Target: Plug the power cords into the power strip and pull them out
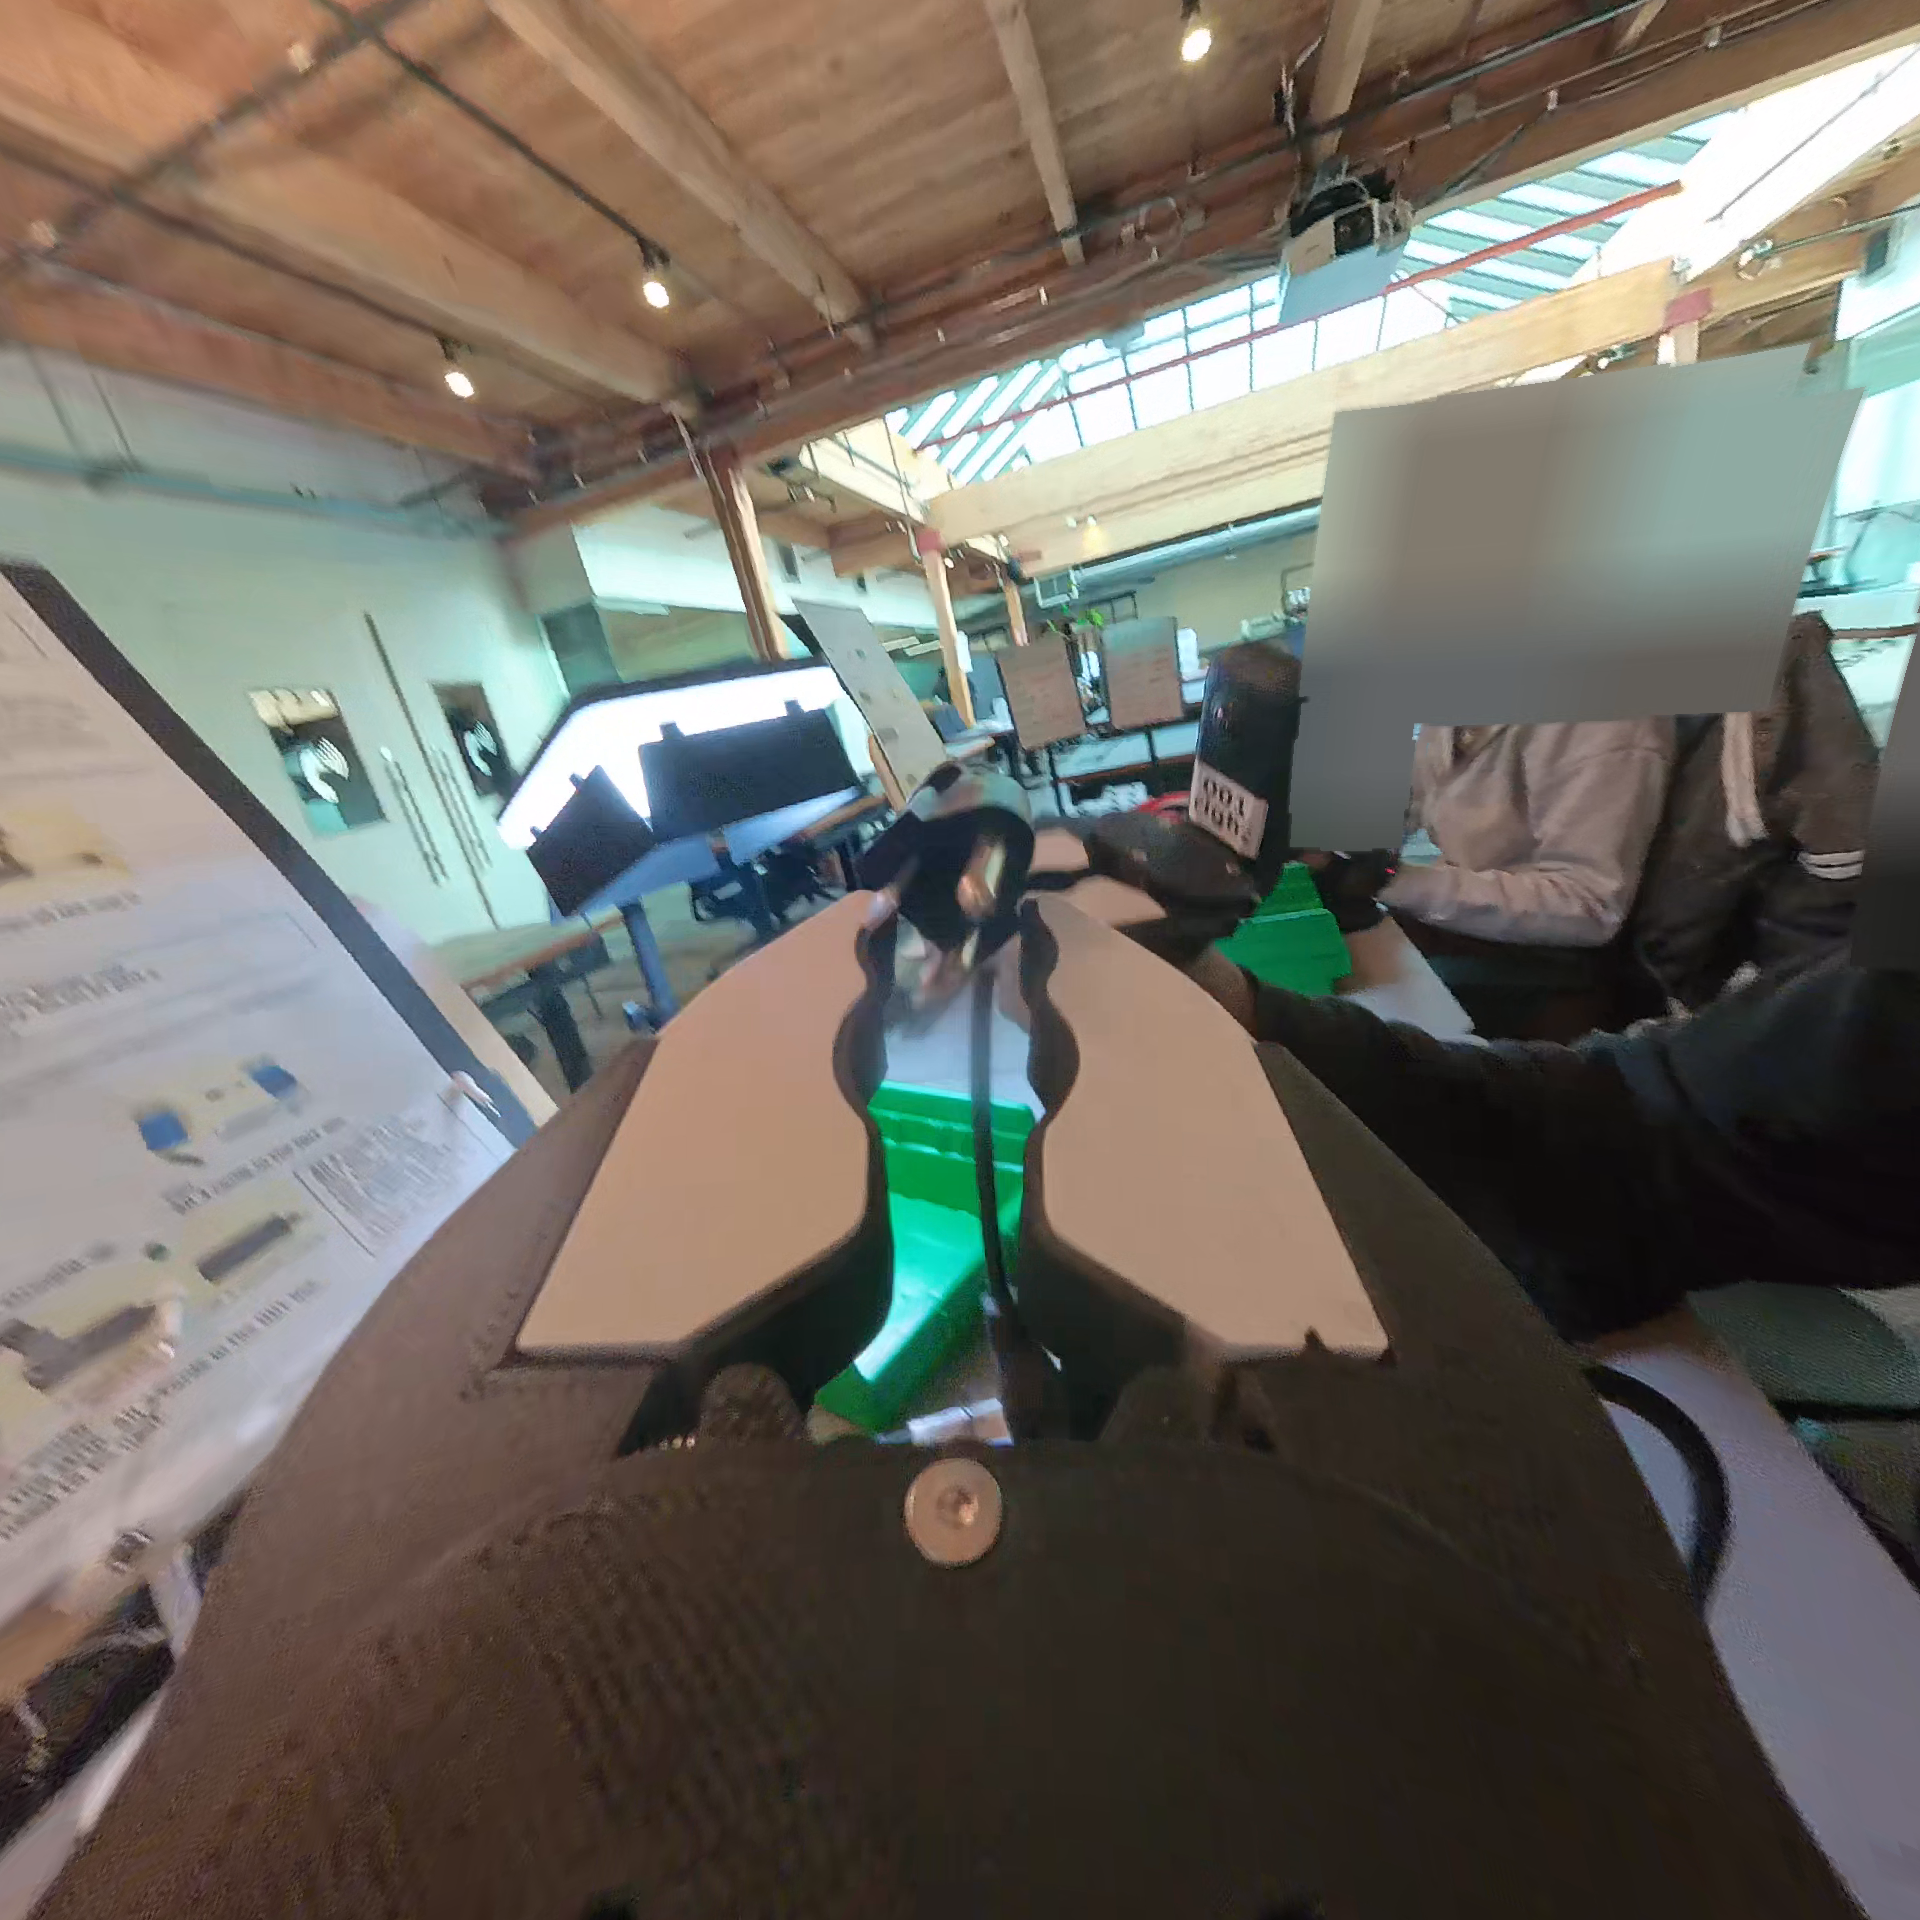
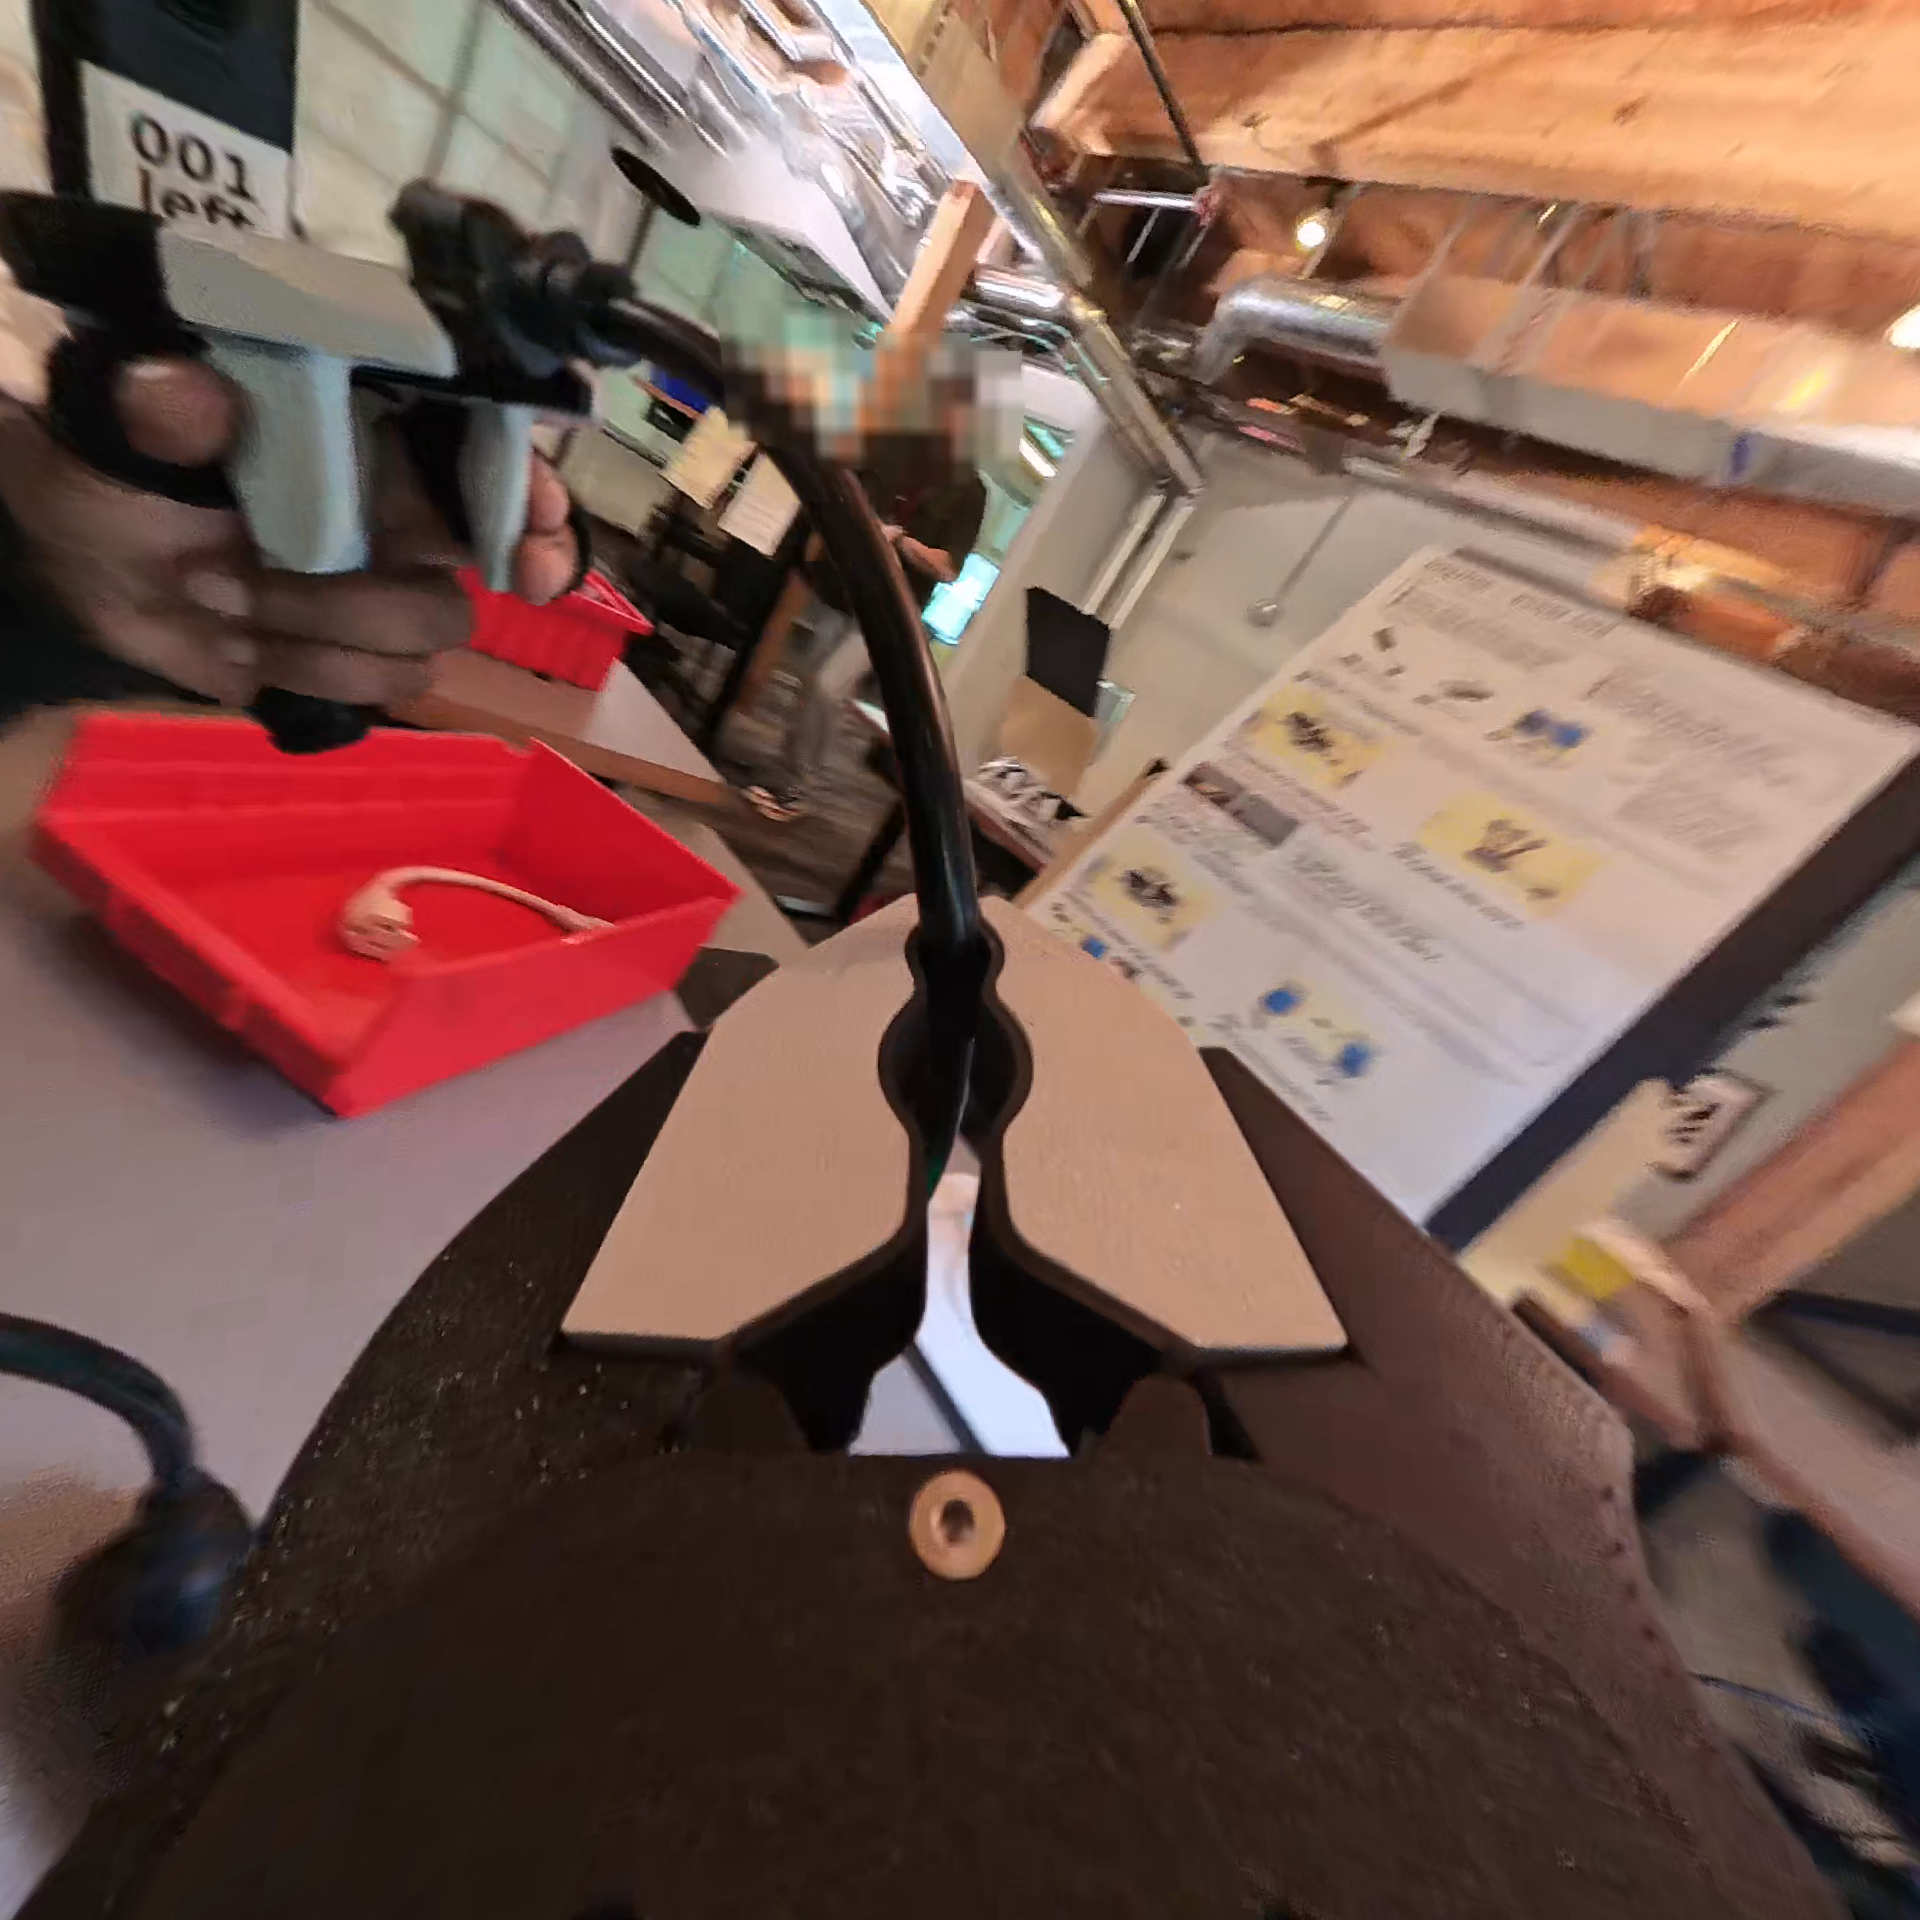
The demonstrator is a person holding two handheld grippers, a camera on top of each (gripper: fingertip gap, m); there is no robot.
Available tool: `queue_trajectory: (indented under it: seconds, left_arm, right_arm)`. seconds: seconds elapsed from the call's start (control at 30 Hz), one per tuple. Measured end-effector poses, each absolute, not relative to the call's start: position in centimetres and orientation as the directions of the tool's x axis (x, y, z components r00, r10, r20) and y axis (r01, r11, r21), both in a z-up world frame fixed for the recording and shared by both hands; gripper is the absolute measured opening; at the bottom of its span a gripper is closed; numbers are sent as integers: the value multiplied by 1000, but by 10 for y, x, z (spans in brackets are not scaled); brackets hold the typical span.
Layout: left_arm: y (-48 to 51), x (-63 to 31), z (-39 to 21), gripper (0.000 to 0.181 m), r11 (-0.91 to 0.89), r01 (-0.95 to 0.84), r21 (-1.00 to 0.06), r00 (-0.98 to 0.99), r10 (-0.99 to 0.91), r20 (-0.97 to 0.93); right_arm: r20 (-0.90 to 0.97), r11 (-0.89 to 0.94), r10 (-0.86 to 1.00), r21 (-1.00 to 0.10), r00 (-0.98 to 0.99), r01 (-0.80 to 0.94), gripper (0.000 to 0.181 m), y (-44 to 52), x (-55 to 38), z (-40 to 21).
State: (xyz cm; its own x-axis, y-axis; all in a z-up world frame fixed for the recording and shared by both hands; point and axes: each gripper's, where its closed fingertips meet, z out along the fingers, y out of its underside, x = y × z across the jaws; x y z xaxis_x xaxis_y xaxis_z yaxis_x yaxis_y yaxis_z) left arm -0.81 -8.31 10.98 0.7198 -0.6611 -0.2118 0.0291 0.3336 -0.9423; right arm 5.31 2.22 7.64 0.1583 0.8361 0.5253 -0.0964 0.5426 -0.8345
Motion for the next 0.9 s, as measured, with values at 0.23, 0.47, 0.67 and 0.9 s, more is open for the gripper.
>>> queue_trajectory:
  seconds: [0.23,0.47,0.67,0.9]
  left_arm:
    - [-86,13,46,32,81,37,-996,608,-793,-42]
    - [-87,32,-4,37,-128,72,-989,532,-834,147]
    - [-92,41,-29,28,-158,-21,-987,471,-872,130]
    - [-70,19,-13,26,118,-264,-957,718,-639,-277]
  right_arm:
    - [709,735,671,-675,219,-66,3,27,75,80]
    - [764,781,621,-621,176,-63,3,18,63,65]
    - [801,811,584,-582,132,-60,3,8,55,55]
    - [662,669,738,-743,130,-13,15,30,49,47]
